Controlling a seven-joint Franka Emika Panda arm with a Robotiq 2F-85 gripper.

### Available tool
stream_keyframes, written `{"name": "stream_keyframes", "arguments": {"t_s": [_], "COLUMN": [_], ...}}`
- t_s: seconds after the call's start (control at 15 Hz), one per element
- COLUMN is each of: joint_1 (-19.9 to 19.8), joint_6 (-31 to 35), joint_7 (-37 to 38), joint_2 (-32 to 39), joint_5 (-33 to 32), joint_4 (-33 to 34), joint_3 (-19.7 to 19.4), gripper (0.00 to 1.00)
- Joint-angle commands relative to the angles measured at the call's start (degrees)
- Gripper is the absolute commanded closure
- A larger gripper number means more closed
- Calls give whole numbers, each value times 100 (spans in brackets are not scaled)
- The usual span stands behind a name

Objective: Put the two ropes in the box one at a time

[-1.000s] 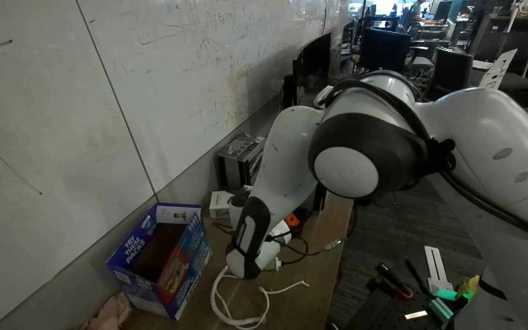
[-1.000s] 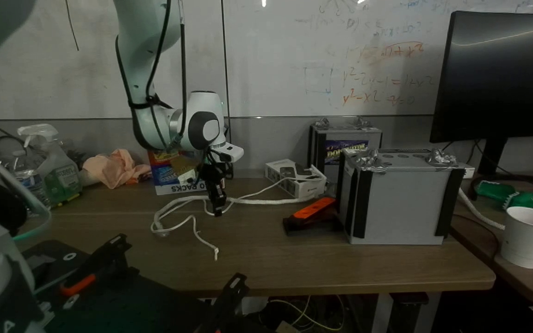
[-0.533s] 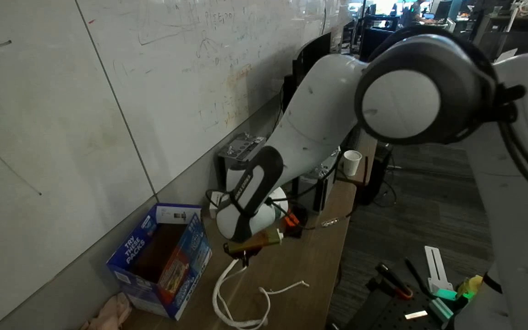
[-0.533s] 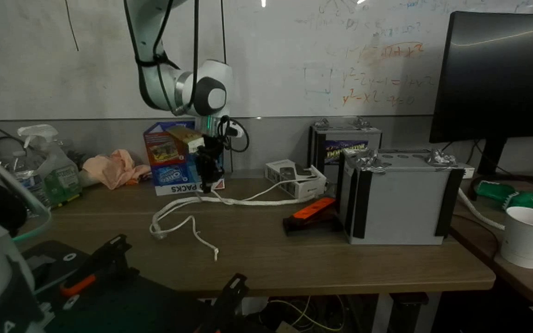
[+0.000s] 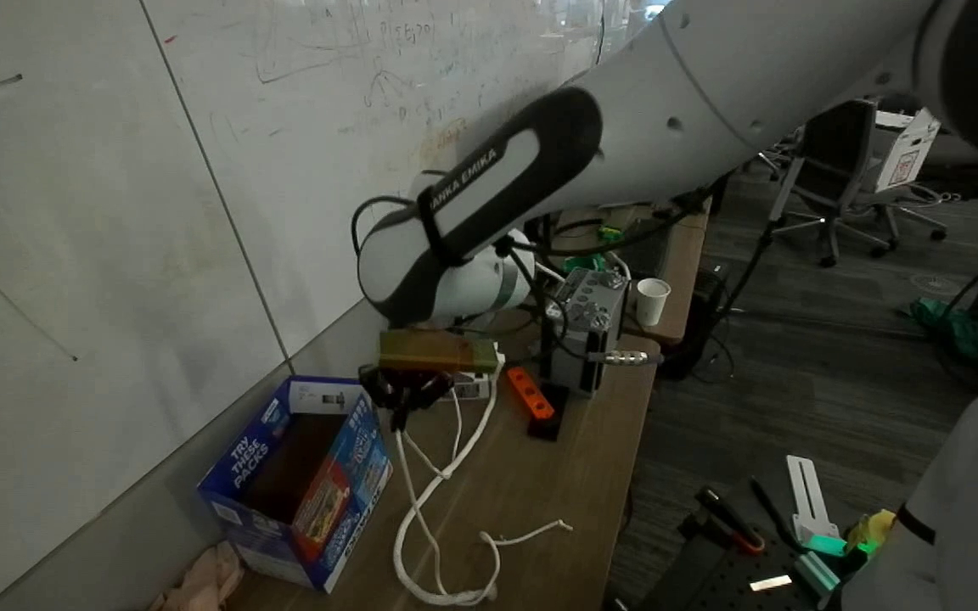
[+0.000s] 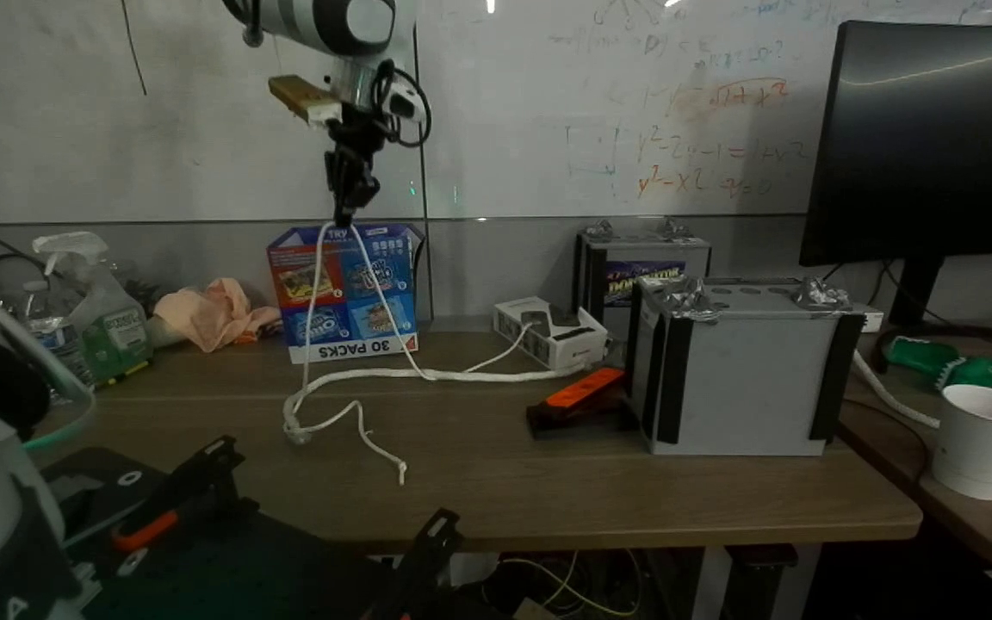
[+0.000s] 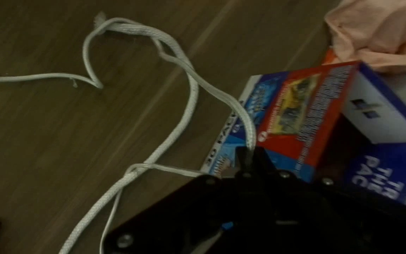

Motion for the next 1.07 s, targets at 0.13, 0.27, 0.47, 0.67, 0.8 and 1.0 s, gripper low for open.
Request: {"name": "stream_keyframes", "arguments": {"t_s": [0.13,0.27,0.47,0.67,0.8,1.0], "joint_1": [148,195,219,118,43,-178], "joint_6": [42,123,373,774,969,1201], "joint_7": [808,1291,2166,3105,3649,4419], "joint_2": [-1520,-1966,-2652,-3325,-3683,-4076], "joint_5": [901,923,685,254,-41,-525], "joint_4": [8,104,170,89,70,52], "joint_3": [107,158,360,688,869,1136], "gripper": [93,93,93,93,93,93]}}
